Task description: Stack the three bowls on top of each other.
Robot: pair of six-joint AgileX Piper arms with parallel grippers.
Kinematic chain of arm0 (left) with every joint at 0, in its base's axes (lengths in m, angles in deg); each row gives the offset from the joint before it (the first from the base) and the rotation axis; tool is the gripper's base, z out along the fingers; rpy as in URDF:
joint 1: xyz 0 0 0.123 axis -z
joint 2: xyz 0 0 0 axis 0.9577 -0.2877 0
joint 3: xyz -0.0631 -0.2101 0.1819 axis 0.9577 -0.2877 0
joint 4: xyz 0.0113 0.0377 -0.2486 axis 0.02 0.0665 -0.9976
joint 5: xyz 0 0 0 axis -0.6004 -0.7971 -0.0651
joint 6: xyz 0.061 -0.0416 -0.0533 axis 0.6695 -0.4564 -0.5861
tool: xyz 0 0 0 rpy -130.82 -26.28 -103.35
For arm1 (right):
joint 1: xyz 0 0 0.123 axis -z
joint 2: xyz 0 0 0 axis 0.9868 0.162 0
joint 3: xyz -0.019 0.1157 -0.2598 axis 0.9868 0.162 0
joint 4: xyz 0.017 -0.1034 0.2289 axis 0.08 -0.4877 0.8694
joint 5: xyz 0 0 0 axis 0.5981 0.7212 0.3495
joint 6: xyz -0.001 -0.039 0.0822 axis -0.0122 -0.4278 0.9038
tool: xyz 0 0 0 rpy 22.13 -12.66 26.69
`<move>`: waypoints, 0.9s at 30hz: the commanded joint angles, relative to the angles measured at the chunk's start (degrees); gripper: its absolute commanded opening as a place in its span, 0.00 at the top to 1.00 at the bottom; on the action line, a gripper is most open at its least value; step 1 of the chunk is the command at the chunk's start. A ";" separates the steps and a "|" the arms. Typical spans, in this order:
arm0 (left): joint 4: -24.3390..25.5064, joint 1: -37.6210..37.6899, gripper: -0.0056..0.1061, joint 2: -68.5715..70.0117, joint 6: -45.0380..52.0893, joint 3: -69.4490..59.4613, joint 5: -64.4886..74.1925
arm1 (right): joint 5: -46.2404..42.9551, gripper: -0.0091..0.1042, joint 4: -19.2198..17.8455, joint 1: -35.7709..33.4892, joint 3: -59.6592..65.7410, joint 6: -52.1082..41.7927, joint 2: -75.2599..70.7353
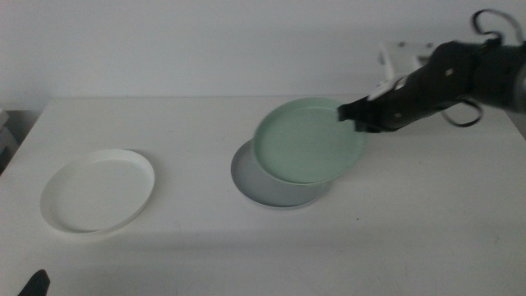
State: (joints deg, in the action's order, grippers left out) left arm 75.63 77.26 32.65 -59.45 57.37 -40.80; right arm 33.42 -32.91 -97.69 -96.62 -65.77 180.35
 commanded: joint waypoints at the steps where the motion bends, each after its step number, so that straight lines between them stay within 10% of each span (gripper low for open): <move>1: -0.47 0.02 0.03 0.76 -0.49 0.29 -4.52 | -6.45 0.93 0.93 -1.84 -1.40 0.71 -1.15; 13: -0.47 0.02 0.03 0.76 -0.49 0.29 -4.52 | -14.97 0.91 2.38 -5.53 -1.40 1.03 6.50; 27: -0.47 0.02 0.03 0.76 -0.49 0.29 -4.52 | -7.71 0.43 1.91 -5.48 -1.33 -2.40 -3.31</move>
State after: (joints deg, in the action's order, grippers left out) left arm 75.63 77.26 32.65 -59.45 57.37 -40.80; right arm 26.72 -30.77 -103.13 -96.50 -66.07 183.51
